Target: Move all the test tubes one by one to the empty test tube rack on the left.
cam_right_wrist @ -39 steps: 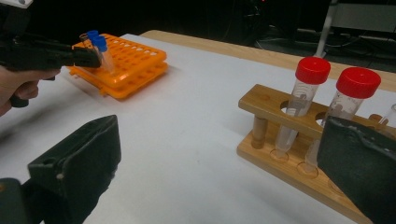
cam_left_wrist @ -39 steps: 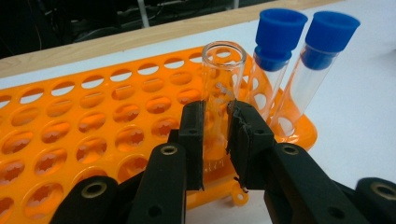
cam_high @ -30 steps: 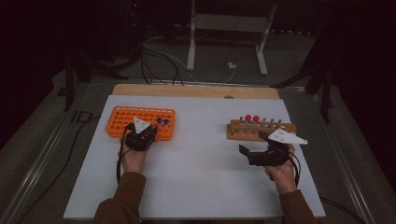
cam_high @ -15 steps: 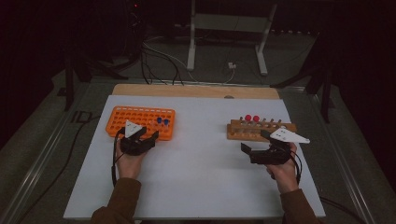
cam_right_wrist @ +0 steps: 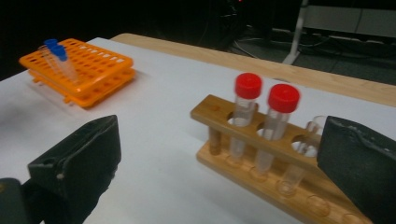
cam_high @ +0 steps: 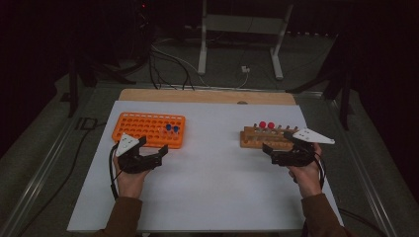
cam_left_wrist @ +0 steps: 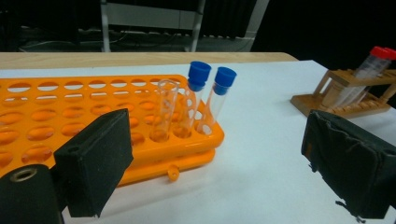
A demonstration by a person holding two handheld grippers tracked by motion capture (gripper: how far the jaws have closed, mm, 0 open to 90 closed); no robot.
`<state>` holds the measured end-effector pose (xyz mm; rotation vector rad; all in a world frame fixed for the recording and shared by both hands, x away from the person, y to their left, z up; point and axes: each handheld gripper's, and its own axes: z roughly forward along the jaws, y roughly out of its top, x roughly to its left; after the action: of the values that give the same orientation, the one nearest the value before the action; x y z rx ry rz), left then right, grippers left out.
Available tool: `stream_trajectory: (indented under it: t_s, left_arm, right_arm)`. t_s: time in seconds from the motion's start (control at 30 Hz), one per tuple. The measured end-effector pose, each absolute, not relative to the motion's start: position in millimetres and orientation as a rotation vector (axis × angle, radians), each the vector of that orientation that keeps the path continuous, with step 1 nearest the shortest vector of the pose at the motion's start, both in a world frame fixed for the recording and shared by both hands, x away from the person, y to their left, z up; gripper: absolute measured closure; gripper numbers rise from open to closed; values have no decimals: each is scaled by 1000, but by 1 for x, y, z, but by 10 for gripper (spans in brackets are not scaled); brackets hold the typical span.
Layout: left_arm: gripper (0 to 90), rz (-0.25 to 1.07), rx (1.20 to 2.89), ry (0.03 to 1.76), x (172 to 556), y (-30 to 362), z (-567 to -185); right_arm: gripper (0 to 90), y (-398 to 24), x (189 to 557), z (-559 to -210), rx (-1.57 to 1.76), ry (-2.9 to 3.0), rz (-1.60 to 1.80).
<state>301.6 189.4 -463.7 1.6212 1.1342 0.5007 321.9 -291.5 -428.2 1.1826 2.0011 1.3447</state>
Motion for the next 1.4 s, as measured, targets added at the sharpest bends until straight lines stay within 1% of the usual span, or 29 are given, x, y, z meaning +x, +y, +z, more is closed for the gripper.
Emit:
stream_trajectory:
  t_s: [0.07, 0.13, 0.2, 0.23, 0.37, 0.5, 0.53, 0.57, 0.63, 0.77, 0.87, 0.9, 1.17, 1.4]
  left_arm:
    - [91, 503, 1641, 1126, 299, 189, -463]
    - [8, 514, 1663, 1124, 295, 188, -463]
    - [7, 529, 1675, 1114, 291, 188, -462]
    - [2, 540, 1682, 1106, 289, 187, -462]
    - [2, 543, 1679, 1105, 285, 188, -463]
    - [2, 543, 1685, 1115, 284, 189, -466]
    - [2, 541, 1687, 1122, 284, 189, -468]
    - [2, 540, 1690, 1127, 285, 189, -470]
    - [2, 539, 1693, 1131, 286, 189, -471]
    - [2, 552, 1687, 1126, 285, 189, -471]
    - [3, 559, 1687, 1126, 284, 189, -471]
    - [3, 560, 1686, 1128, 285, 189, -471]
    - [3, 559, 1701, 1125, 285, 186, -474]
    - [3, 556, 1708, 1117, 284, 183, -474]
  right_arm:
    - [3, -294, 325, -428, 1197, 1995, 1334]
    - [19, -296, 329, -428, 1207, 1991, 1322]
    - [26, -300, 334, -430, 1227, 1986, 1316]
    - [50, -301, 336, -430, 1239, 1981, 1315]
    - [80, -307, 346, -434, 1279, 1962, 1286]
    - [141, -313, 355, -435, 1320, 1941, 1299]
    - [170, -314, 358, -436, 1329, 1933, 1294]
    - [180, -316, 360, -436, 1338, 1925, 1291]
    - [244, -318, 364, -436, 1360, 1910, 1280]
    - [453, -321, 372, -439, 1389, 1901, 1238]
    - [585, -321, 377, -444, 1400, 1914, 1205]
    - [610, -320, 379, -446, 1388, 1921, 1201]
    - [736, -313, 386, -455, 1380, 1926, 1149]
    - [756, -304, 385, -462, 1340, 1944, 1101]
